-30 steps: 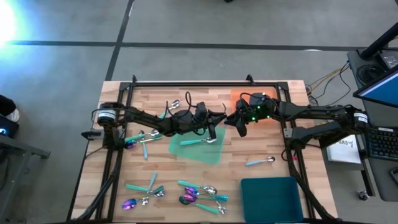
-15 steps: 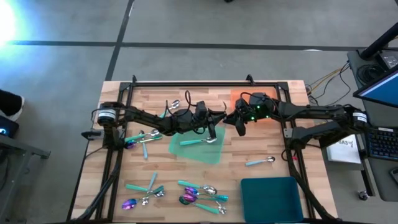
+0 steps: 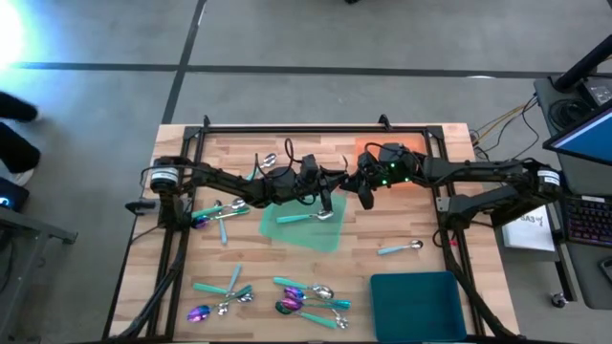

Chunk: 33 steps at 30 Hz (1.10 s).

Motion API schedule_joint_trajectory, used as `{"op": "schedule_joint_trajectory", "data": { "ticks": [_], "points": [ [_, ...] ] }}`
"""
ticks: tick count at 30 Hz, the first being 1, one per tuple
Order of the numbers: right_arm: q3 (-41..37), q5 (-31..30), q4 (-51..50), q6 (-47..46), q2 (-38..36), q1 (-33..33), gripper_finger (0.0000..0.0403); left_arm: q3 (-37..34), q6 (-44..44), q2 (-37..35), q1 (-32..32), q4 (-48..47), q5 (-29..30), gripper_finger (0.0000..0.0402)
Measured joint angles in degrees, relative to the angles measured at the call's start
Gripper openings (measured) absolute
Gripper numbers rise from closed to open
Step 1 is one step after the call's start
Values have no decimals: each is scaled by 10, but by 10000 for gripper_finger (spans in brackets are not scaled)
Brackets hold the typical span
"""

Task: Sort silverware by color (type)
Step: Put the blue spoon into the blue bin

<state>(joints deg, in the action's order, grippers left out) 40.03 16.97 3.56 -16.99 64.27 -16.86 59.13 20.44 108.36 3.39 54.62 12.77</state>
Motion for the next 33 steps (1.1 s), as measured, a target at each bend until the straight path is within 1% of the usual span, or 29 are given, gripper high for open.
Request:
{"op": "schedule_joint_trajectory", "data": {
  "ticks": [2, 10, 15, 19, 25, 30, 33],
  "points": [
    [0, 0, 0, 6, -1, 0, 43, 0, 1, 0, 0, -2, 0, 12],
    [0, 0, -2, 11, -2, 0, 43, 0, 0, 0, 0, -9, 2, 20],
    [0, -3, -4, 12, -10, 0, 43, 0, -1, 0, 1, -18, 1, 45],
    [0, -27, -2, 29, -22, -1, 43, 0, -2, 0, 0, -23, -1, 71],
    [0, -38, -17, 35, -41, 0, 43, -1, -10, -3, 0, -31, -1, 112],
    [0, -56, -62, 32, -77, -1, 43, -1, -22, -19, 0, -70, -3, 129],
    [0, -53, -68, 10, -100, 2, 43, -1, -24, -39, 0, -126, -4, 130]
  ]
}}
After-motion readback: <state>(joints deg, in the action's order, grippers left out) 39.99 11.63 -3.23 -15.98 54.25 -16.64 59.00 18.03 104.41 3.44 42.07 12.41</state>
